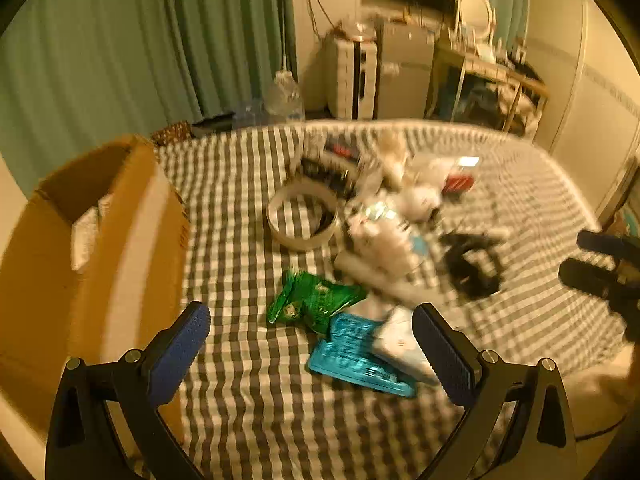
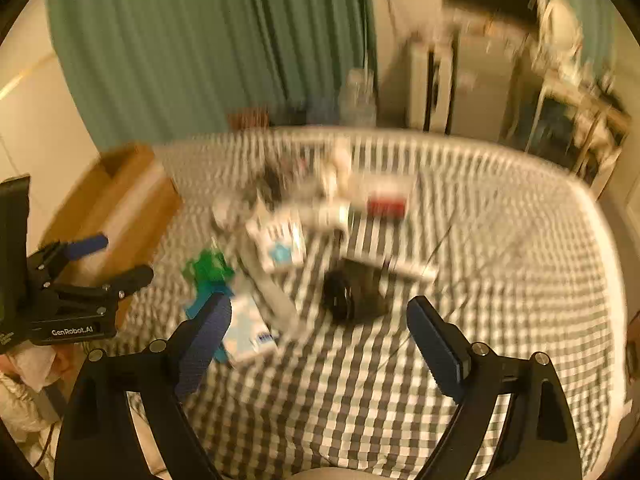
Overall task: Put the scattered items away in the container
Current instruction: 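Grasp the green snack bag with the left tool while the right grasps the black case, then carry the green bag and black case to the cardboard box and release them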
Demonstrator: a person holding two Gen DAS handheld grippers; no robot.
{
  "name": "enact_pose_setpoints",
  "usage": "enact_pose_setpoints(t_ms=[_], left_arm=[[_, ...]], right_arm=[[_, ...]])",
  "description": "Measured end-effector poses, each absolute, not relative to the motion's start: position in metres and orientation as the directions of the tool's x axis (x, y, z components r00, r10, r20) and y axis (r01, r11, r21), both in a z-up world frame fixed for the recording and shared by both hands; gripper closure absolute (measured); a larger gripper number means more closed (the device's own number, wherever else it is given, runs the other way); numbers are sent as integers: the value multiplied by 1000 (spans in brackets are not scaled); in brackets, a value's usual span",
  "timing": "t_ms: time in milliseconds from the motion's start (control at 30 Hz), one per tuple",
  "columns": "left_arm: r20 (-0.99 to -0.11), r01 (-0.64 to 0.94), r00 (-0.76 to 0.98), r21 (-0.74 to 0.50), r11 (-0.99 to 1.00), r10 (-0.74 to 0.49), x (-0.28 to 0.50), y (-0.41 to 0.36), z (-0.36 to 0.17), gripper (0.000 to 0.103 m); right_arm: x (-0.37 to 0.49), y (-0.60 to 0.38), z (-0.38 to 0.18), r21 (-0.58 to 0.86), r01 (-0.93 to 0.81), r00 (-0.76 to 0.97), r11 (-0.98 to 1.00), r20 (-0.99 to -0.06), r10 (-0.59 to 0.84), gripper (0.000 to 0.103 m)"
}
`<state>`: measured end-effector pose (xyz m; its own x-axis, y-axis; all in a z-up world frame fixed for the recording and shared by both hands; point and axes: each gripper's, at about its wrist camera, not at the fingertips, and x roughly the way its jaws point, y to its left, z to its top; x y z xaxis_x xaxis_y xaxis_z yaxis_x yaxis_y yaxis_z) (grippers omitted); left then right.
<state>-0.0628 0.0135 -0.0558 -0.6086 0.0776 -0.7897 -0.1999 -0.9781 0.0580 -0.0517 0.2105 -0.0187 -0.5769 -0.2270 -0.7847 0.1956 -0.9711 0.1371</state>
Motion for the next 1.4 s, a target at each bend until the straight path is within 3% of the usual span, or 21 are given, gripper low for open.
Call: enact_pose_setpoints(t_ms=[133,400,500,533,567,667,800,1133,1400], left_arm=[[-838,-230,-543,97,-968,45,-86,19,-100,0],[-860,-281,-511,159,-947,7,-127,19,-140,2],[-865,-295,-497,98,-951,65,-133,12,-146,11],[-865,-292,-494,71,-954,87,-134,9,-146,22],[-869,-291,-482,37,-956,113,-135,6,-146,34],[-870,-270,-470,-20,-963,150,-133,-1,-143,48],[-862,-298,-491,29,-954,127,-118,3,-132,56],[-841,-285,-492,-88,-955,224,-87,-17,-67,57],[-794,-303,-557,-77,-950,242,-43,-25,2,57]], right_arm=[[-89,220,-56,241,179,-417,-954,-860,-296,16],[-140,220,-114,111,185,-285,-976,-945,-162,16],[-149,221,-132,131,174,-239,-976,-956,-171,20],[-149,222,-136,136,174,-233,-975,-957,-175,26],[-149,221,-139,126,180,-231,-976,-959,-166,42],[-144,223,-139,103,193,-245,-976,-958,-150,58],[-134,224,-135,85,207,-244,-975,-960,-135,59],[-85,230,-63,85,195,-337,-977,-930,-148,60],[-55,199,27,36,244,-442,-969,-886,-144,59]])
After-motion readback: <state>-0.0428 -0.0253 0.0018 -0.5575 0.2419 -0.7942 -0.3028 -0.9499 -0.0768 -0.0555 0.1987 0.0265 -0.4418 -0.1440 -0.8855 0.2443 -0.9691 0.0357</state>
